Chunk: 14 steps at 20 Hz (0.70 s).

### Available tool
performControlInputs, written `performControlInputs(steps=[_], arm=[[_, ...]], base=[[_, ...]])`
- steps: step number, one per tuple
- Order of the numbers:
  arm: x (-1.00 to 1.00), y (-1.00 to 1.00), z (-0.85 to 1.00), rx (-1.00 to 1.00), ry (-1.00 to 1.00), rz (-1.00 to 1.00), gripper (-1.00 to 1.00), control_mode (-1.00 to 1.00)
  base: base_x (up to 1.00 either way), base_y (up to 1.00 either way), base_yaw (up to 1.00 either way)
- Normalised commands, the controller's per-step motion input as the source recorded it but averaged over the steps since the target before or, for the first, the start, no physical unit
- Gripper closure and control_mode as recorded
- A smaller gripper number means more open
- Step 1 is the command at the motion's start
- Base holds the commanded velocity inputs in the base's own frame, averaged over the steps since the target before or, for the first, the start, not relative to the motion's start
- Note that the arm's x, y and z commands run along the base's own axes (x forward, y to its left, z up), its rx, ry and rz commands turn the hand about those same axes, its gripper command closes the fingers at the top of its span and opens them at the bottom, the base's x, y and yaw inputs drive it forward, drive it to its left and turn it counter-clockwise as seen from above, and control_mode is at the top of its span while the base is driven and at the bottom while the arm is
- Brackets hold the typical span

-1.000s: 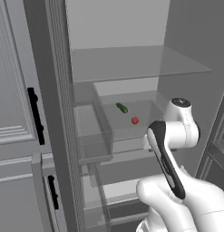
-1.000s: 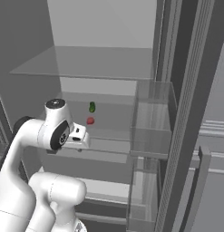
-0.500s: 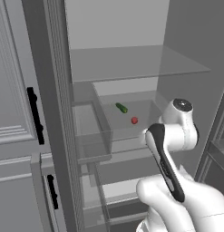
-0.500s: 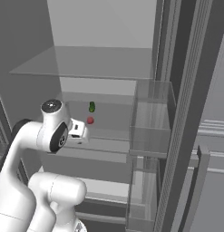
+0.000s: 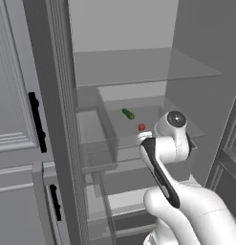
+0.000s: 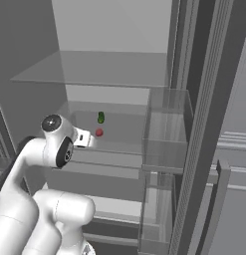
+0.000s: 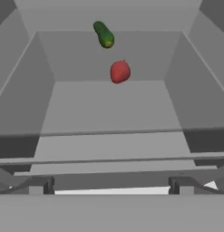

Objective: Take the strawberry from the fridge and place it on top of the pancake, located on the dining counter.

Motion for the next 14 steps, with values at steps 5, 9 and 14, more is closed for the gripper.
performControlInputs(steps=[5,9,14], arm=[[0.55,-0.24,0.28,0.07,0.16,-0.06,-1.00,-1.00],[0.41,-0.02,0.16,0.04,0.13,0.00,-1.00,-1.00],[0.45,0.00,-0.03,0.00,0.01,0.00,-1.00,-1.00]], base=[[0.00,0.00,0.00],[0.00,0.00,0.00],[0.00,0.00,0.00]])
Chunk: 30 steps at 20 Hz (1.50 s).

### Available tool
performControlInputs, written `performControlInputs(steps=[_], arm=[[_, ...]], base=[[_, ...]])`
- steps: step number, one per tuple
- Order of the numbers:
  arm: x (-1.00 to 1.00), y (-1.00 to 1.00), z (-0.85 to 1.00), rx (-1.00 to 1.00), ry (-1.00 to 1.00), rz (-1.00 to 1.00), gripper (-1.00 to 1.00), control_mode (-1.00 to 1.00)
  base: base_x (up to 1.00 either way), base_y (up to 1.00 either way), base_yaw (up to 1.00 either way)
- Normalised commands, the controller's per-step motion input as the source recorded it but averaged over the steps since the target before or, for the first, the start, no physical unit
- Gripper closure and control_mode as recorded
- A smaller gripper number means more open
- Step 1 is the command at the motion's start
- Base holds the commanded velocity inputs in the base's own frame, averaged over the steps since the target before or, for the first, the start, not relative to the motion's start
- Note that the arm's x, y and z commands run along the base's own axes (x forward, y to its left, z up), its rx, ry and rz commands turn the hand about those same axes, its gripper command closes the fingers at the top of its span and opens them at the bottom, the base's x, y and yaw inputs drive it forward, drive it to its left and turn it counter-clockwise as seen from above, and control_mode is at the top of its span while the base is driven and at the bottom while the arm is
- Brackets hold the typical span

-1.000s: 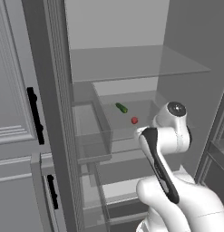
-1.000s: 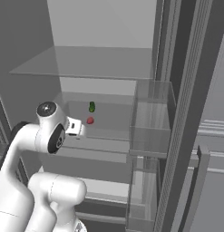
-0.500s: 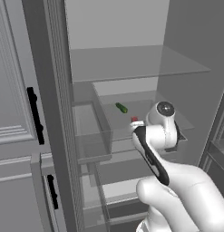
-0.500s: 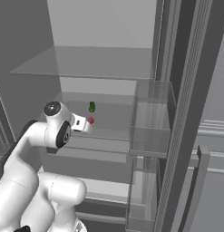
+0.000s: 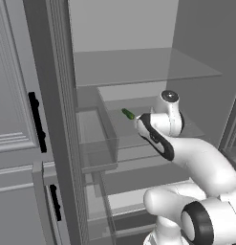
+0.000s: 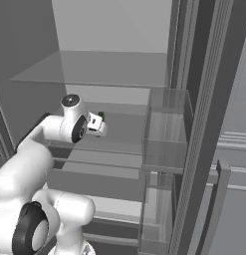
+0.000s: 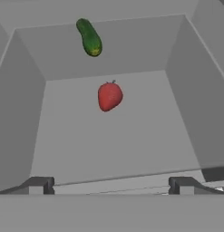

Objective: Take the strawberry from the fridge and place it on top of the pancake, located on the dining counter.

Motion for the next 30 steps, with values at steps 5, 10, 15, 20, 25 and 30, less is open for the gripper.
performControlInputs(steps=[5,10,15,20,25,30], arm=[[0.38,0.00,-0.30,0.00,0.00,0.00,-1.00,-1.00],[0.25,0.00,-0.08,0.00,0.00,0.00,-1.00,-1.00],[0.29,0.00,-0.01,0.00,0.07,0.00,-1.00,-1.00],[0.32,0.00,-0.23,0.00,0.03,0.00,-1.00,-1.00],[0.30,0.00,-0.16,0.00,0.00,0.00,-1.00,-1.00],[0.15,0.00,-0.20,0.00,0.00,0.00,-1.00,-1.00]], base=[[0.00,0.00,0.00],[0.00,0.00,0.00],[0.00,0.00,0.00],[0.00,0.00,0.00],[0.00,0.00,0.00],[0.00,0.00,0.00]])
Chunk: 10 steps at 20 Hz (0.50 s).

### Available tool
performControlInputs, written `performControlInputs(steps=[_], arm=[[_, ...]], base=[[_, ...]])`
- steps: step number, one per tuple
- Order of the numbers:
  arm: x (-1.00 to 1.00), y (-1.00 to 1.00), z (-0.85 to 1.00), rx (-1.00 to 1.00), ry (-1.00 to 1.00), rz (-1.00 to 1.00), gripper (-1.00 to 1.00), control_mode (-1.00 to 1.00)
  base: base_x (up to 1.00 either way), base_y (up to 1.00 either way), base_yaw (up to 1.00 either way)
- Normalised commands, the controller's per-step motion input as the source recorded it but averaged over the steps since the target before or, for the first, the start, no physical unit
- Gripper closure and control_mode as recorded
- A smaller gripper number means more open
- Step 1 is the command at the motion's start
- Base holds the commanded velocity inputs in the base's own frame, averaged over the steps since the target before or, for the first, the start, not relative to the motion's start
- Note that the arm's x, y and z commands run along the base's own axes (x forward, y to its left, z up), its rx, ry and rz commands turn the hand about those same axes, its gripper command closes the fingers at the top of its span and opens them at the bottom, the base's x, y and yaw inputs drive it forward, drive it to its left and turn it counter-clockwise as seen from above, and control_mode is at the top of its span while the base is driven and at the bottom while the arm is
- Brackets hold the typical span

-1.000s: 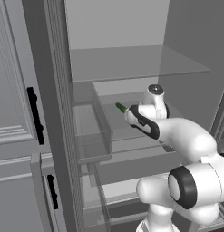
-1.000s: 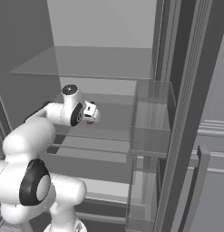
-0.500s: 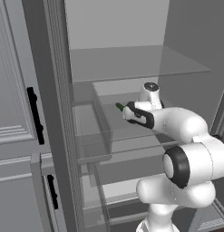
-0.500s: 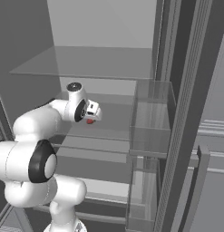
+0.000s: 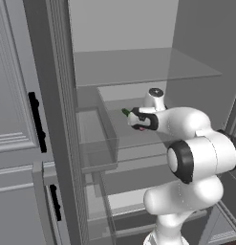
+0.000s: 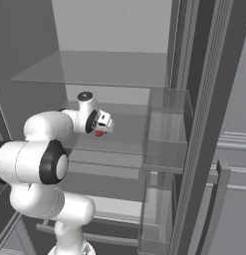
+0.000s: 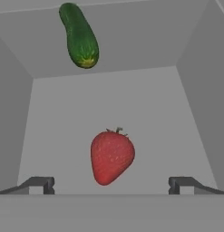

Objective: Take the strawberry from the fridge and place it on top of the pancake, located on the dining counter.

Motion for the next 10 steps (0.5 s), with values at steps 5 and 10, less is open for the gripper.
performControlInputs(steps=[5,10], arm=[[0.07,0.03,-0.32,-0.01,0.00,0.00,-1.00,-1.00],[0.12,0.00,-0.12,0.00,0.00,0.00,-1.00,-1.00]], base=[[0.00,0.00,0.00],[0.00,0.00,0.00]])
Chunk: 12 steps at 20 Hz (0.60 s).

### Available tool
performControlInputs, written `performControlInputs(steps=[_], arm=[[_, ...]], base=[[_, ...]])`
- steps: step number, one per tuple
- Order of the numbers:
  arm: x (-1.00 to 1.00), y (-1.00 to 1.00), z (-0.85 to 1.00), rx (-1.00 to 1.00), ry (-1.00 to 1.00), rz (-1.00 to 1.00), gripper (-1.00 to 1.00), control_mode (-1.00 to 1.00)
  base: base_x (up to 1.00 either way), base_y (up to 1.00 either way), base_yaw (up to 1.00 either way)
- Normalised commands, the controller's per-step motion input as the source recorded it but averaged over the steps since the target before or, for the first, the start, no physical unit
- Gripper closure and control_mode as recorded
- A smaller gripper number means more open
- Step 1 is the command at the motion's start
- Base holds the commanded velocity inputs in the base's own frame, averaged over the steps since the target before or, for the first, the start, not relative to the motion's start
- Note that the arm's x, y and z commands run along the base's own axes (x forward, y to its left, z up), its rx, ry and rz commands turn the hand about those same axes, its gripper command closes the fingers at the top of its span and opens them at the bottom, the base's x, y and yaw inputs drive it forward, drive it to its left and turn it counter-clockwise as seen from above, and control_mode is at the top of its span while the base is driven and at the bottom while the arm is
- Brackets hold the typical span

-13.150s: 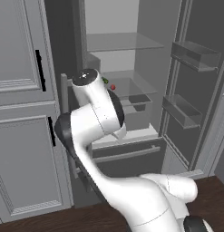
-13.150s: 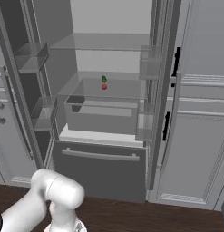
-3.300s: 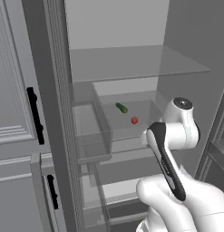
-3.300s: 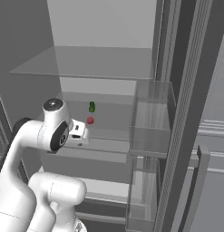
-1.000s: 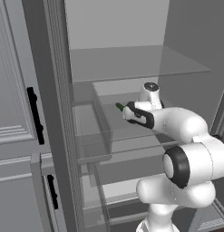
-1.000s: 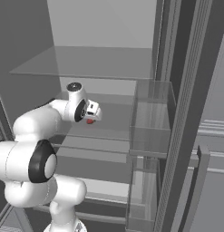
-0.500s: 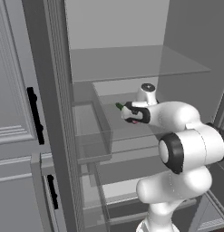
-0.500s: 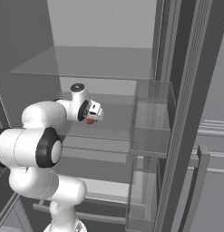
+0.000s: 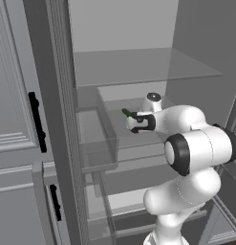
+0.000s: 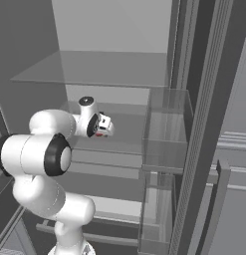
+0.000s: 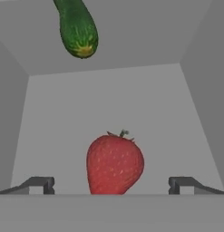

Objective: Take the strawberry from the fridge and place it on top of the pancake, located on the dining counter.

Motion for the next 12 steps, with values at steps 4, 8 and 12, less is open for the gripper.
performControlInputs(steps=[4,8,12], arm=[[0.21,0.00,0.00,0.00,0.00,0.00,-1.00,-1.00],[0.11,0.00,-0.02,0.00,0.00,0.00,-1.00,-1.00],[0.13,0.00,-0.09,0.00,0.00,0.00,-1.00,-1.00]], base=[[0.00,0.00,0.00],[0.00,0.00,0.00],[0.00,0.00,0.00]])
